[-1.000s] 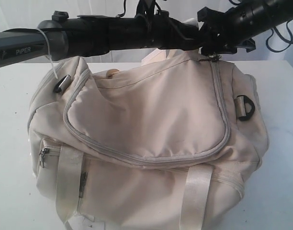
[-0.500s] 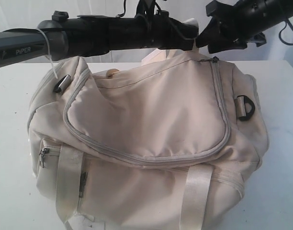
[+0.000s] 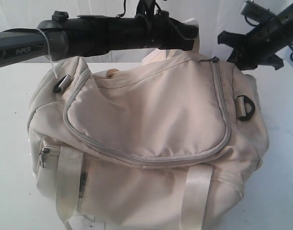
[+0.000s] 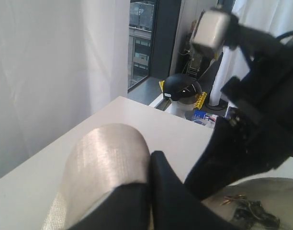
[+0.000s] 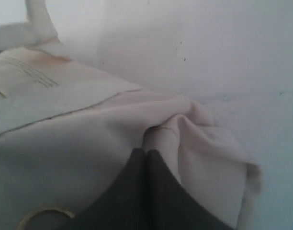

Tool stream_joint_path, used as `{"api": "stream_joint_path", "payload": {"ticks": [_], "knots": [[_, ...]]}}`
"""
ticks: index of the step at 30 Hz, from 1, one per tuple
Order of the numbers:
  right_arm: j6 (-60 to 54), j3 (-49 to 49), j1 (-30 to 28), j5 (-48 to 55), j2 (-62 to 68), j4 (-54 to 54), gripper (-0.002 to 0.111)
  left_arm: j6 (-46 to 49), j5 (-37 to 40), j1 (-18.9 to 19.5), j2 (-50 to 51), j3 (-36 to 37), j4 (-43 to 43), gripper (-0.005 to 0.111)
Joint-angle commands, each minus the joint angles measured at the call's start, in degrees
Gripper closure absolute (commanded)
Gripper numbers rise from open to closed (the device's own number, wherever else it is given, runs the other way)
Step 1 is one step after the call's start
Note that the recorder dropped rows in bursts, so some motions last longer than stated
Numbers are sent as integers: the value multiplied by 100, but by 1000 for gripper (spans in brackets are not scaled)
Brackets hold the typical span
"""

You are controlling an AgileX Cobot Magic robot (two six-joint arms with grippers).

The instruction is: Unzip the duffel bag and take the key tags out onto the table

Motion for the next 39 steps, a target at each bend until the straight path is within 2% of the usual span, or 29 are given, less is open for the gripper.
{"api": "stream_joint_path", "payload": {"ticks": [1,7,24,26,28,29,30,33,34,36,39], "knots": [[-52,-8,-17,469,170,637,108,-52,361,5,-317,-94,-405,107],[-900,-19,-17,1067,91,2186,108,-50,361,5,-317,-94,-364,107],[-1333,-20,-20,1361,-619,2136,108,-177,343,5,-317,-94,-124,107],[-1478,-32,-130,1328,-786,1724,108,-177,354,5,-317,-94,-123,107],[-611,-32,-166,287,-883,35,108,-177,354,5,-317,-94,-123,107],[-142,-32,-166,190,-805,-714,108,-177,354,5,-317,-94,-123,107],[-111,-32,-166,429,-676,-949,108,-177,354,5,-317,-94,-123,107],[-443,-10,-166,1056,-305,-396,108,-177,342,5,-317,-94,-123,107],[-812,-10,-155,1262,-146,259,108,-177,342,5,-317,-94,-123,107],[-1185,-10,-155,1361,-30,1021,108,-177,342,5,-317,-94,-123,107],[-1280,-10,-155,1361,-20,1371,108,-177,342,5,-317,-94,-123,107]]}}
